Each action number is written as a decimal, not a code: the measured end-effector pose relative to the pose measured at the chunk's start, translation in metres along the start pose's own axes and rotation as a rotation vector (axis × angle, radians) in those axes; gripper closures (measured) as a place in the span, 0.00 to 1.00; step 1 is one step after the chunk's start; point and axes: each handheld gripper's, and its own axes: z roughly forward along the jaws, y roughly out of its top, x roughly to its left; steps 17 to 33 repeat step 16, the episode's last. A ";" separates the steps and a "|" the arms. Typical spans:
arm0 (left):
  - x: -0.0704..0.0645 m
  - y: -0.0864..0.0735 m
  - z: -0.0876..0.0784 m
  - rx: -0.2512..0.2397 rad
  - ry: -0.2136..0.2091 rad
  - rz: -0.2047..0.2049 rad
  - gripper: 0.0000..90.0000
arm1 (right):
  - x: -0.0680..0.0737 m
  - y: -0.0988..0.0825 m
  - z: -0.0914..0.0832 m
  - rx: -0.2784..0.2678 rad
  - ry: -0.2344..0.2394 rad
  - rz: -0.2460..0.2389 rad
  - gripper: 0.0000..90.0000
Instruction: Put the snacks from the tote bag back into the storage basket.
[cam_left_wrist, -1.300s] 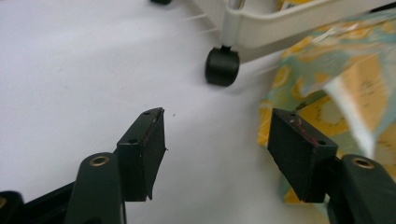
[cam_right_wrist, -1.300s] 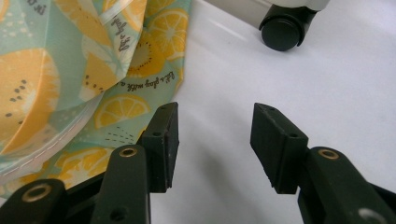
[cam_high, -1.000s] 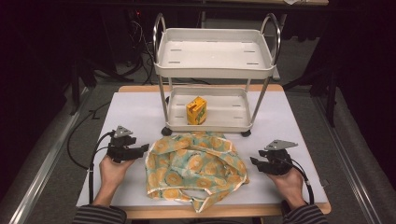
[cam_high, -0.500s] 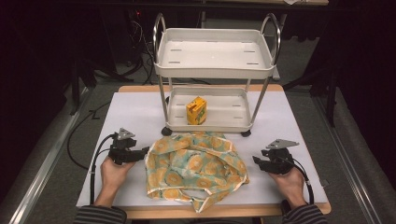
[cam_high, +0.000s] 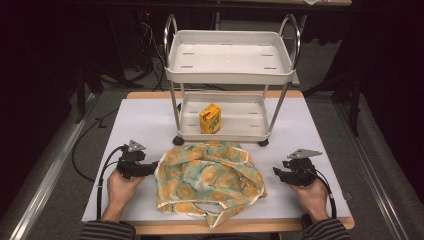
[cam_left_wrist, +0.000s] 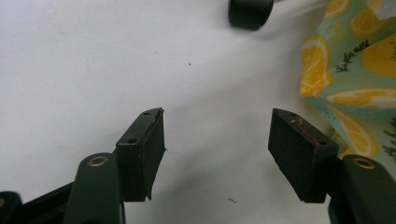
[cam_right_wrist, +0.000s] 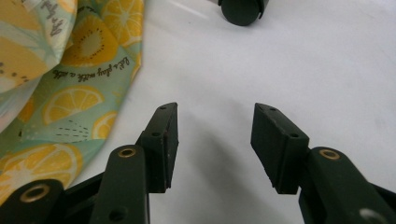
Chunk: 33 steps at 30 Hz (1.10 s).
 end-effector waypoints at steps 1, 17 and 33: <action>0.000 0.000 0.001 0.005 0.000 -0.003 0.41 | 0.000 -0.001 0.001 -0.008 -0.003 0.004 0.58; 0.006 -0.002 0.004 0.026 -0.041 -0.053 0.40 | -0.005 -0.002 0.000 -0.008 -0.001 0.013 0.58; 0.006 -0.002 0.004 0.026 -0.041 -0.053 0.40 | -0.005 -0.002 0.000 -0.008 -0.001 0.013 0.58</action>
